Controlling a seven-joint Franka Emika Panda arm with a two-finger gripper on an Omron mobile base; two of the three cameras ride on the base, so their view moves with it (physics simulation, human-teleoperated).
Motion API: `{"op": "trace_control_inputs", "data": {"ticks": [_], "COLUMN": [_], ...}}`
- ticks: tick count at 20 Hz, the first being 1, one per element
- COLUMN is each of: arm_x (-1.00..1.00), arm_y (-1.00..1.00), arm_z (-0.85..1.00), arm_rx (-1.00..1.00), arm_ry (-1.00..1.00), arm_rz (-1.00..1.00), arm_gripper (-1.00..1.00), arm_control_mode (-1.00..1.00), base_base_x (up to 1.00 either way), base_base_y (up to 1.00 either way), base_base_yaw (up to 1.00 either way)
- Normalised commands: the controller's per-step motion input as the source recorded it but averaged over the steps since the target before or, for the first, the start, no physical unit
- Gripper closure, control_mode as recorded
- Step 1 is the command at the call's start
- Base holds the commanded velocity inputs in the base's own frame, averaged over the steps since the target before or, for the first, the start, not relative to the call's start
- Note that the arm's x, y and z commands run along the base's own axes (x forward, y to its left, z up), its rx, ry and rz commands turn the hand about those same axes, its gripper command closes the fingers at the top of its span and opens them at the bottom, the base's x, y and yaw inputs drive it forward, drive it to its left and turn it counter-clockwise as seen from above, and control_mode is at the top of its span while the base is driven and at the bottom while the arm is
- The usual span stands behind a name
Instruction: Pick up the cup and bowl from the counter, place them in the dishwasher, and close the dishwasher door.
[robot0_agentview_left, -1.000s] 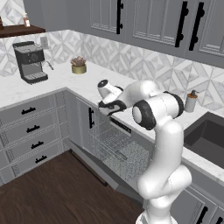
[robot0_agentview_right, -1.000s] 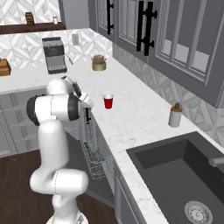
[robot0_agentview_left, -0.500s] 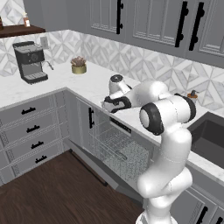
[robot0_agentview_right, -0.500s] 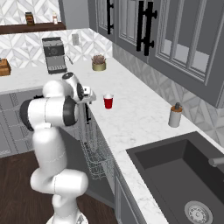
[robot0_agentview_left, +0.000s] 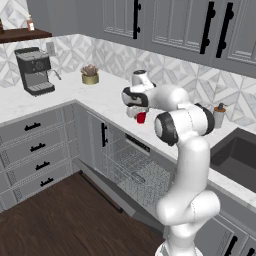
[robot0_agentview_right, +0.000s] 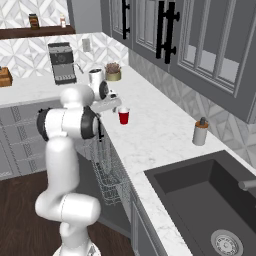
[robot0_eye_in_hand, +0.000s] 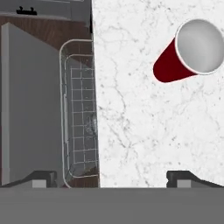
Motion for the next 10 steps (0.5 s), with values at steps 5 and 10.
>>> {"op": "trace_control_inputs", "data": {"ticks": [5,10], "arm_x": [0.36,0.59], "arm_y": [-0.27,0.0], "arm_z": [-0.01,-0.23], "arm_rx": [0.12,0.0], "arm_ry": [0.02,0.0], "arm_rz": [0.12,0.02], "arm_gripper": [-1.0,-1.0], "arm_control_mode": [-1.0,-1.0], "base_base_x": [0.0,0.0], "base_base_y": [0.0,0.0], "base_base_yaw": [0.0,0.0]}}
